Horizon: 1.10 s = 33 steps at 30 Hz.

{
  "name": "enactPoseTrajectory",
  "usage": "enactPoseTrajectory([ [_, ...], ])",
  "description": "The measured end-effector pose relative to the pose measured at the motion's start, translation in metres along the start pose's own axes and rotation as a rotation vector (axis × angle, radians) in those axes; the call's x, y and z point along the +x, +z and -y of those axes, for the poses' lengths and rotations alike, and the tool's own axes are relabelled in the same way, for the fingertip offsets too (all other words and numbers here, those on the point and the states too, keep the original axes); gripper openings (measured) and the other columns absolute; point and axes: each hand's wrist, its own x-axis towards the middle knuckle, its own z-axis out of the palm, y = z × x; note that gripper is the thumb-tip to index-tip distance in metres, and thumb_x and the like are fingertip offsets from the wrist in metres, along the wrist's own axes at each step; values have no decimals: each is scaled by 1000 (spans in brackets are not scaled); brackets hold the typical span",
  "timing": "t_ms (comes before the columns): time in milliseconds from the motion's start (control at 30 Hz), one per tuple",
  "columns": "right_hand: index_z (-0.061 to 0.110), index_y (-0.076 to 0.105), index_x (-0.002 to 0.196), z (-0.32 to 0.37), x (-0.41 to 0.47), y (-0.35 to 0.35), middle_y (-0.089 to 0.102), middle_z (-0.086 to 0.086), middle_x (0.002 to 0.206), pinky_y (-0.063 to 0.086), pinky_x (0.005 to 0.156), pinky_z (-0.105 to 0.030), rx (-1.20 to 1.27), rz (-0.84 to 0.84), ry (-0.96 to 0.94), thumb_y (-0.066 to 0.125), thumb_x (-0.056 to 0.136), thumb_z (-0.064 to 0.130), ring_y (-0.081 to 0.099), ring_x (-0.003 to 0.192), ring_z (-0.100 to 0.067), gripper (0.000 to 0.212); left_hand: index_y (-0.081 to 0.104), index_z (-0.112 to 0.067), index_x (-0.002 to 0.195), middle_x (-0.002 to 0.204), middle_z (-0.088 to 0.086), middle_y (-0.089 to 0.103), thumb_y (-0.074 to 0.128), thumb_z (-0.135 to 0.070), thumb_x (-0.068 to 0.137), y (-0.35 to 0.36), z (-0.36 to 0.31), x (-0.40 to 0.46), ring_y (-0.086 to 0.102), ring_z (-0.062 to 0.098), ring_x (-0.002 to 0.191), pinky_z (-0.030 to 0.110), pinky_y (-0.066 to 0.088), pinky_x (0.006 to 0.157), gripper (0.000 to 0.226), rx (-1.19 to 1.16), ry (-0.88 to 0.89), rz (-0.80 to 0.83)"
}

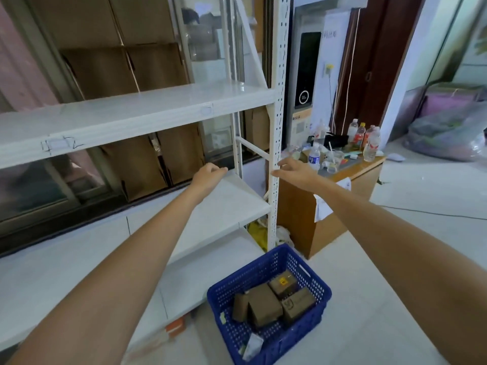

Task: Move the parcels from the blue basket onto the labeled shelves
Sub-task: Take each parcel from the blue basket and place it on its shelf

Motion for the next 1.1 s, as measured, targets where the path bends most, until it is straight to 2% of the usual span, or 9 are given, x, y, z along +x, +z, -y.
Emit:
enactPoseTrajectory([
  [100,16,49,135,-29,21,0,58,-8,132,40,104,-40,-23,11,51,58,90,50,53,121,-26,57,51,-16,89,85,-3,48,52,-41,93,23,3,25,47,14,80,33,36,79,26,-8,-23,-10],
  [200,17,49,135,-51,50,6,58,-7,133,40,101,-37,-28,16,61,57,91,48,53,121,-25,54,46,-19,81,80,-2,44,52,-40,92,45,9,52,43,15,73,32,34,76,24,-10,-32,-9],
  [300,18,50,134,-64,83,14,58,-7,131,40,95,-32,-35,48,61,57,92,46,54,118,-25,51,51,-15,89,87,-4,51,51,-39,92,59,15,80,48,14,76,31,36,68,24,-27,-74,-10],
  [400,19,50,133,-72,115,20,59,-7,130,42,98,-34,-36,71,50,59,91,45,55,117,-25,50,51,-13,89,86,-4,51,52,-39,92,67,22,106,48,10,73,29,35,62,26,-35,-97,-33],
  [567,20,53,128,-87,152,38,61,-5,126,44,91,-31,-14,124,0,59,90,45,57,106,-20,46,52,-16,92,80,-6,48,52,-36,92,87,42,129,48,18,84,31,36,69,19,-41,-169,-59],
  [667,20,51,131,-96,170,52,58,-4,129,42,89,-29,-15,209,-19,60,90,45,56,107,-19,48,53,-15,94,94,0,53,51,-35,93,104,62,133,49,19,89,31,38,78,20,-30,-216,-57],
  [767,20,49,133,-111,190,70,55,-4,134,42,98,-33,-1,262,-43,62,90,43,54,120,-22,51,56,-15,99,100,0,53,50,-34,93,125,91,136,49,19,93,29,37,80,21,-57,-297,-92],
  [967,19,49,136,-172,214,129,53,-5,136,45,97,-32,-5,372,-75,63,91,39,54,120,-21,51,53,-16,91,83,-3,53,47,-32,91,184,178,123,48,12,73,27,36,66,17,-95,-477,-132],
  [1100,21,49,135,-247,217,199,53,2,129,40,92,-26,-55,429,-62,63,90,40,52,115,-14,51,56,-16,99,90,-5,55,47,-34,93,234,262,114,52,15,87,27,36,70,21,-90,-551,-137],
])
